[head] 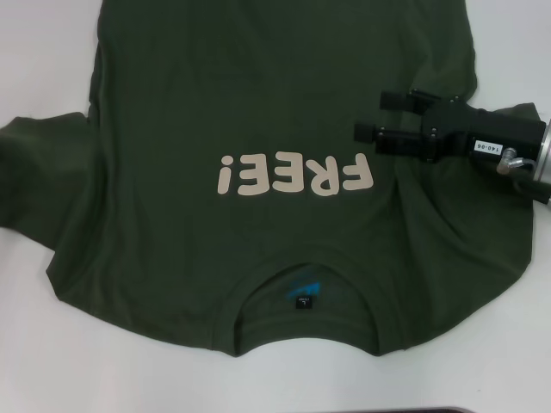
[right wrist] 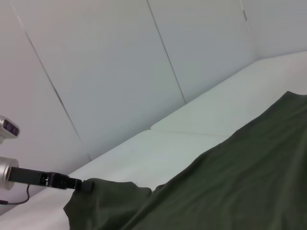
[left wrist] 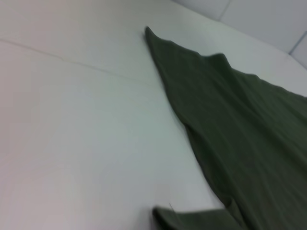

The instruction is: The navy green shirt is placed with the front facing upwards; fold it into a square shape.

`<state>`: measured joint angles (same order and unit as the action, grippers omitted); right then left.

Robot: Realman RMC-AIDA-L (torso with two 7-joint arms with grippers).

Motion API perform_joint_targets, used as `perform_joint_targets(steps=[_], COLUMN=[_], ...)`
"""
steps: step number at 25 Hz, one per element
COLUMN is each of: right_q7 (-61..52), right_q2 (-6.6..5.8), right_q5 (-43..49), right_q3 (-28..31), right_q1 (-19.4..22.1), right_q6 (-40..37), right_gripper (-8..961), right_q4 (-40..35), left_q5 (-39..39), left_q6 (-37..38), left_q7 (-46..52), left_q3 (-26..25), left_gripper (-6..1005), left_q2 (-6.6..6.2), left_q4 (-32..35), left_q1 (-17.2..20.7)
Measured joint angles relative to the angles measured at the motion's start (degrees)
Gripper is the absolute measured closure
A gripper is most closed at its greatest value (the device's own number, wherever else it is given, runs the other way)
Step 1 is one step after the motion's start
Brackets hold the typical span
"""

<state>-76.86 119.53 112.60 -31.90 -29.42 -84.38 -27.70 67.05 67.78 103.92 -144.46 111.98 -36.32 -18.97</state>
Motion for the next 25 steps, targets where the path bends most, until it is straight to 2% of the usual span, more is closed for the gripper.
perform_joint_targets(steps=[13,25], right_q7=[0.13,0.13], right_q2=[0.00,0.00], right_q5=[-0.19,-0.19], right_q3=[-0.09,-0.09], right_q1=[-0.03,-0.03], right_q6=[-0.40,-0.44], right_gripper=[25,25], right_q4=[0.28,0.37], left_q5=[-0.45,-0.39], left_q6=[0.01,2.63], left_q7=[0.74,3.21], left_q3=[-1.26,-0.80], left_gripper=[959,955], left_q2=[-0.43,0.06], left_q4=[-1.58,-2.56], left_q1=[0.83,0.31])
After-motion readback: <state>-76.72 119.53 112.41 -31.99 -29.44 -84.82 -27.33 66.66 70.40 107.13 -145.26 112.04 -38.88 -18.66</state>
